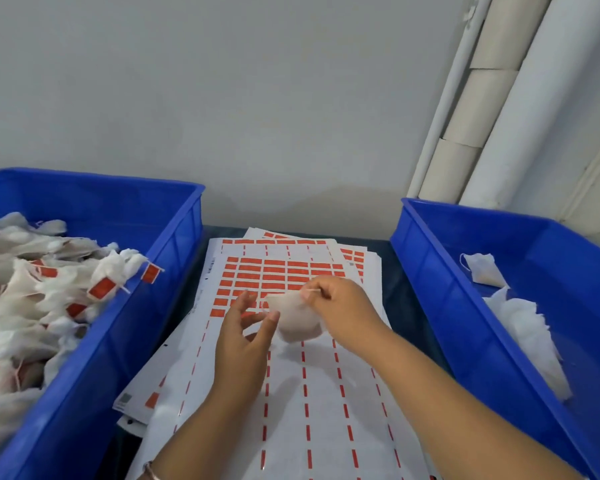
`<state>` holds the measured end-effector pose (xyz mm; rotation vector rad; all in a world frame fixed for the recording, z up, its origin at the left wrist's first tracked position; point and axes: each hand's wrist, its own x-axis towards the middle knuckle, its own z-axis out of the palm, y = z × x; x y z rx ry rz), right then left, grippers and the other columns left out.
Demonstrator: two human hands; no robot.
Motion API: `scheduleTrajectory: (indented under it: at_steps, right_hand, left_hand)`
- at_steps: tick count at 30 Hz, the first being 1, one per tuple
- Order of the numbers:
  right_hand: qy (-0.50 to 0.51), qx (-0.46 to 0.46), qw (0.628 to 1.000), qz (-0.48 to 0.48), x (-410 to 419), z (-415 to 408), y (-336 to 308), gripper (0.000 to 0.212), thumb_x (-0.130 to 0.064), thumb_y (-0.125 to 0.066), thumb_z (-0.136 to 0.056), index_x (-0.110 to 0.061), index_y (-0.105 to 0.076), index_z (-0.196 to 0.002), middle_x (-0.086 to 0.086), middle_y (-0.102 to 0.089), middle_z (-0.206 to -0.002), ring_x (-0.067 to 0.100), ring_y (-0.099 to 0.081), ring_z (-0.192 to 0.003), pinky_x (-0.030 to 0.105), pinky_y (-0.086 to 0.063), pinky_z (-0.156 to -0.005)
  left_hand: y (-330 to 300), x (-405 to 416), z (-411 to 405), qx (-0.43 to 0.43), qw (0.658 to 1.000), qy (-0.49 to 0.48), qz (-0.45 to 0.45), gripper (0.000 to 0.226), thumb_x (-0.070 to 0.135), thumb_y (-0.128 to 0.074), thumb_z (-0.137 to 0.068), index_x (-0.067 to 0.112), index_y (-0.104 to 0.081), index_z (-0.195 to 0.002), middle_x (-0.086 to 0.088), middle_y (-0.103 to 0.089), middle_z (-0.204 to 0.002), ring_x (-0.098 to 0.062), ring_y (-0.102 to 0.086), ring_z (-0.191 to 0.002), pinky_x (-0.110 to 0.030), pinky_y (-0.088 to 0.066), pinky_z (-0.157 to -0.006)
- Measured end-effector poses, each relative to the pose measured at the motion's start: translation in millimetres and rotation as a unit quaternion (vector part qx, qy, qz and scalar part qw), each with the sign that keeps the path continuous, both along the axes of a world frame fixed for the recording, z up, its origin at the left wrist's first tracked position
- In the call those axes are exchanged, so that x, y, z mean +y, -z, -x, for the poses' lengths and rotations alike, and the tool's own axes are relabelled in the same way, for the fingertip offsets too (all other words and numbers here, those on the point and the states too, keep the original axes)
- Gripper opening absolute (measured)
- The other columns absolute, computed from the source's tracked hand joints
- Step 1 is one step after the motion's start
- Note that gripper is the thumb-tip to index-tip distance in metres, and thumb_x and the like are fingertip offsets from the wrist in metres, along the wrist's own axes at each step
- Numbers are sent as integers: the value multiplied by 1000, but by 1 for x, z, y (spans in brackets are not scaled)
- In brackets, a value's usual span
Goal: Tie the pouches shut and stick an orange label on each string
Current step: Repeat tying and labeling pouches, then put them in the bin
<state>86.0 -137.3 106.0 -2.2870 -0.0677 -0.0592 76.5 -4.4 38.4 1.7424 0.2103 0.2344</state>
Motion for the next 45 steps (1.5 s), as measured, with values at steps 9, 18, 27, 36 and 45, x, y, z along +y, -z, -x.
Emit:
scheduleTrajectory:
  at_steps: [9, 18, 27, 36, 45]
  right_hand:
    - [3, -127, 990, 62, 5, 15, 41, 33, -34, -58, -92, -53, -40, -113, -31, -37, -126, -3, -36, -117, 18, -29, -103]
    - [-19, -268, 962, 47, 4, 18, 52, 31, -38, -59, -81, -18, -74, -98, 2, -62, -119, 14, -49, -110, 30, -37, -98]
    - [20, -337, 937, 87, -8, 17, 59, 11, -26, -71, -72, -17, -69, -78, 4, -66, -110, 13, -51, -105, 37, -44, -91]
    - [-67, -74, 995, -11, 22, 33, 59, 6, -37, -59, -83, -38, -54, -78, -25, -60, -91, 1, -57, -89, 5, -42, -73]
    - [-196, 192, 962, 0, 2, 27, 52, 30, -49, -68, -77, -24, -55, -65, -13, -50, -59, 4, -50, -53, 19, -43, -54]
  left_hand:
    - [9, 2, 0, -34, 992, 5, -118, 10, 37, -59, -85, 43, -62, -92, 36, -48, -82, 10, -48, -71, -3, -29, -66]
    - [5, 10, 8, -217, 915, 27, -340, 24, 28, -62, -67, 21, -75, -85, 9, -71, -80, -1, -57, -68, -2, -22, -77]
    - [6, 9, 8, -132, 946, -7, -295, 22, 24, -64, -83, 27, -70, -104, 23, -58, -95, 4, -49, -79, 1, -24, -73]
    - [-2, 17, 2, -33, 989, -133, -60, 18, 27, -61, -85, 27, -68, -102, 22, -58, -85, 0, -56, -74, -22, -47, -75]
    - [-7, 30, -6, 15, 979, -197, 58, 10, 31, -62, -86, 39, -66, -85, 25, -60, -79, -4, -59, -74, -12, -40, -48]
